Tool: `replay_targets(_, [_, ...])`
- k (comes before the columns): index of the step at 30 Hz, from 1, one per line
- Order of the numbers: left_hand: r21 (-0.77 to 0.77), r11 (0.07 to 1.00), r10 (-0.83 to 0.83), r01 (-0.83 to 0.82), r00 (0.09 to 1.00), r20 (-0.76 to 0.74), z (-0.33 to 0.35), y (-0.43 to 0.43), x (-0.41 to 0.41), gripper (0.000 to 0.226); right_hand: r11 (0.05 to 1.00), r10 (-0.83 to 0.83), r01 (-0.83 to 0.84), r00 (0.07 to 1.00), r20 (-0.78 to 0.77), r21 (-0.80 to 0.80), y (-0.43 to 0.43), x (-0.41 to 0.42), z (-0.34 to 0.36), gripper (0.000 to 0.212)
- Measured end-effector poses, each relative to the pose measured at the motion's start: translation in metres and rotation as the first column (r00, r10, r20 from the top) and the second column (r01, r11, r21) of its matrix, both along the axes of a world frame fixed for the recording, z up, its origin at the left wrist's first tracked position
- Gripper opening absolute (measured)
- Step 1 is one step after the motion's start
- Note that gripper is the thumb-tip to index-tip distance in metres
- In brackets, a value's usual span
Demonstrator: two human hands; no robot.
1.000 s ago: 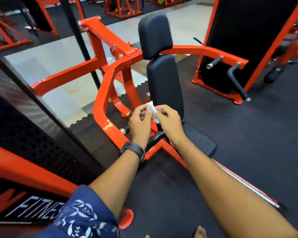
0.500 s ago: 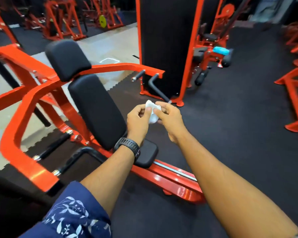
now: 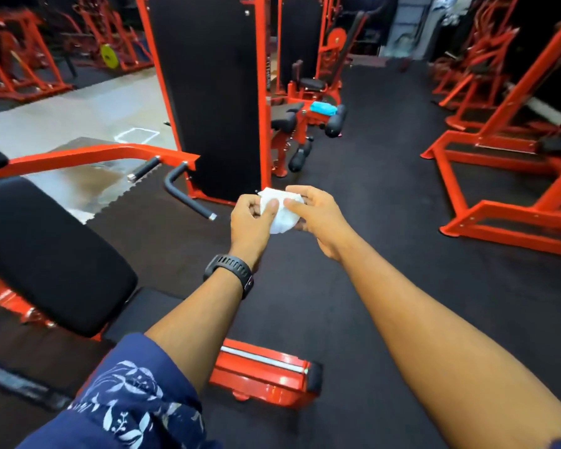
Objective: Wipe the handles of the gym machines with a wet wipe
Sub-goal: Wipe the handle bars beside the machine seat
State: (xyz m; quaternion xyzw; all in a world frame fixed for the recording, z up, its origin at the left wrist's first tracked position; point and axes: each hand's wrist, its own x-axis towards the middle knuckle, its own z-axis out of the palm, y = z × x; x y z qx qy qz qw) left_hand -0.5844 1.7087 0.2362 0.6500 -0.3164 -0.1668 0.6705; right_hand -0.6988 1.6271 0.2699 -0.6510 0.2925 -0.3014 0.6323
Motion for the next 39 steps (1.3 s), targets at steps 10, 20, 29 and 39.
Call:
replay_targets(10, [-0.056, 0.995, 0.077, -0.079, 0.996, -0.038, 0.006, -0.137, 0.002, 0.011, 0.993, 0.094, -0.098, 0.994, -0.062, -0.064, -0.145, 0.011, 0.013, 0.019])
replay_targets(20, [-0.035, 0.941, 0.336, -0.336, 0.942, -0.001, 0.010, -0.225, 0.057, 0.011, 0.935, 0.303, -0.318, 0.946, -0.110, -0.156, -0.259, 0.095, 0.006, 0.028])
replay_targets(29, [-0.019, 0.757, 0.653, -0.653, 0.756, 0.045, -0.008, -0.277, 0.136, 0.012, 0.735, 0.628, -0.659, 0.750, -0.210, -0.159, -0.328, 0.217, -0.009, 0.010])
replay_targets(39, [0.137, 0.493, 0.861, -0.859, 0.504, 0.064, -0.034, -0.287, 0.186, 0.010, 0.615, 0.788, -0.782, 0.606, -0.112, 0.099, -0.338, 0.325, -0.036, 0.010])
